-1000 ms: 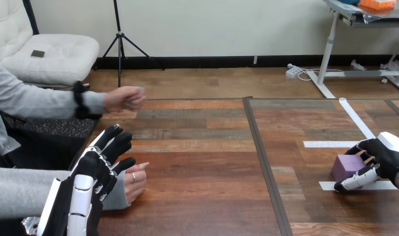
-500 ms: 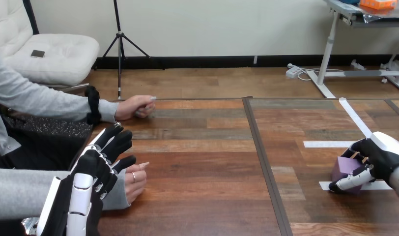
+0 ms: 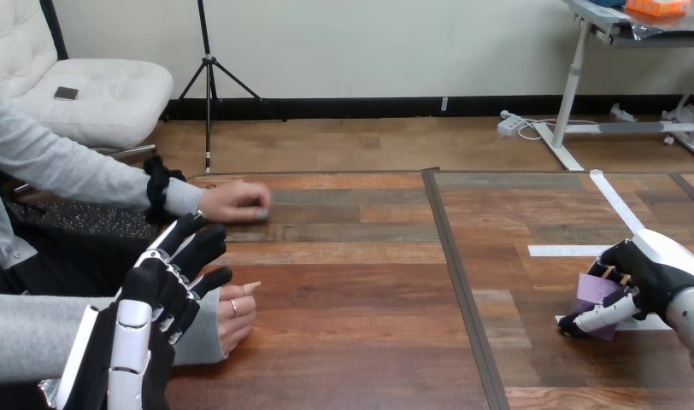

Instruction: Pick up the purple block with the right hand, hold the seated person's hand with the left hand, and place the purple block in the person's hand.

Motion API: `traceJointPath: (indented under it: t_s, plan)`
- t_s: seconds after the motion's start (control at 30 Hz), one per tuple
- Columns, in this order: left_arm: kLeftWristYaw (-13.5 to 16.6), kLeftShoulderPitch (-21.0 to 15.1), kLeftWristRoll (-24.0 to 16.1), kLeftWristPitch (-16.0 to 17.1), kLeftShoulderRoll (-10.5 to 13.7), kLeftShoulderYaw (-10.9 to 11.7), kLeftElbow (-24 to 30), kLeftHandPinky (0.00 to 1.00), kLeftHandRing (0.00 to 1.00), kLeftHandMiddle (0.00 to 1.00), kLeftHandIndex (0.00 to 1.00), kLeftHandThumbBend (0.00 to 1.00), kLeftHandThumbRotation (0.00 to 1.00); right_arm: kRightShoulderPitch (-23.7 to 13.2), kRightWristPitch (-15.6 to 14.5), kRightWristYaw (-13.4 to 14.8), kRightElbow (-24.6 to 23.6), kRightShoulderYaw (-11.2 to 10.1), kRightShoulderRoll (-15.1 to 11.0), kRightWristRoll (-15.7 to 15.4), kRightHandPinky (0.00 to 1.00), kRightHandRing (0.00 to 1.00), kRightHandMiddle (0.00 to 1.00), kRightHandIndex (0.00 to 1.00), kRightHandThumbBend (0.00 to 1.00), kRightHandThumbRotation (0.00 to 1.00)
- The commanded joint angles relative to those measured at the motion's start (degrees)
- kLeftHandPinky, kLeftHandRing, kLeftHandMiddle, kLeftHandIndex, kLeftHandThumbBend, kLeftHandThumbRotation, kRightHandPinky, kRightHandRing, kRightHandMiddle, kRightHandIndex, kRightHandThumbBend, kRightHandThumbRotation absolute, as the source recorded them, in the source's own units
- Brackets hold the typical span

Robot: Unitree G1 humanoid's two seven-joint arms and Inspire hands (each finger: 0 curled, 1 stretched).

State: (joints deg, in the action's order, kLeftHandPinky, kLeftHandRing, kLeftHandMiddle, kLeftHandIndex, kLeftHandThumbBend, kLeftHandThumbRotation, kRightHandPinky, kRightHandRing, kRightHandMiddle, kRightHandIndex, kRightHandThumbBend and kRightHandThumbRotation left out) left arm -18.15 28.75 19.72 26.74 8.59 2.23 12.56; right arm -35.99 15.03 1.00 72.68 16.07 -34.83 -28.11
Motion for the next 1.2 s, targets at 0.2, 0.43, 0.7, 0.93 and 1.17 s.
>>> traceJointPath:
  t_s: [0.2, 0.43, 0.7, 0.93, 1.17]
  plan:
    - [-0.8, -3.2, 0.5, 1.1, -0.5, 1.0, 1.4, 0.82, 0.88, 0.85, 0.87, 0.58, 1.0, -1.5, 2.9, 1.8, -0.5, 1.5, 1.4, -1.3, 0.39, 0.47, 0.51, 0.47, 0.78, 0.0]
    - [-0.9, -3.1, 0.3, 1.0, -0.6, 1.1, 1.6, 0.82, 0.89, 0.85, 0.87, 0.59, 1.0, -1.5, 4.1, 1.9, -0.4, 1.3, 1.1, -0.7, 0.39, 0.46, 0.5, 0.47, 0.78, 0.0]
    - [-0.3, -3.0, -0.8, 1.5, -1.0, 1.2, 1.4, 0.8, 0.87, 0.84, 0.86, 0.59, 1.0, -1.5, 5.7, 1.2, -1.0, 0.3, 0.6, 0.5, 0.38, 0.44, 0.49, 0.48, 0.77, 0.0]
    - [-0.2, -2.9, -0.9, 1.6, -1.2, 1.1, 1.3, 0.79, 0.87, 0.84, 0.86, 0.57, 1.0, -1.3, 7.0, 1.6, -1.9, -1.6, 0.6, 2.7, 0.38, 0.43, 0.47, 0.48, 0.76, 0.0]
    - [0.1, -2.8, -1.1, 1.4, -1.3, 1.0, 1.3, 0.79, 0.87, 0.84, 0.86, 0.57, 1.0, -0.8, 8.0, 1.9, -3.2, -4.8, 1.1, 6.8, 0.37, 0.42, 0.47, 0.49, 0.74, 0.0]
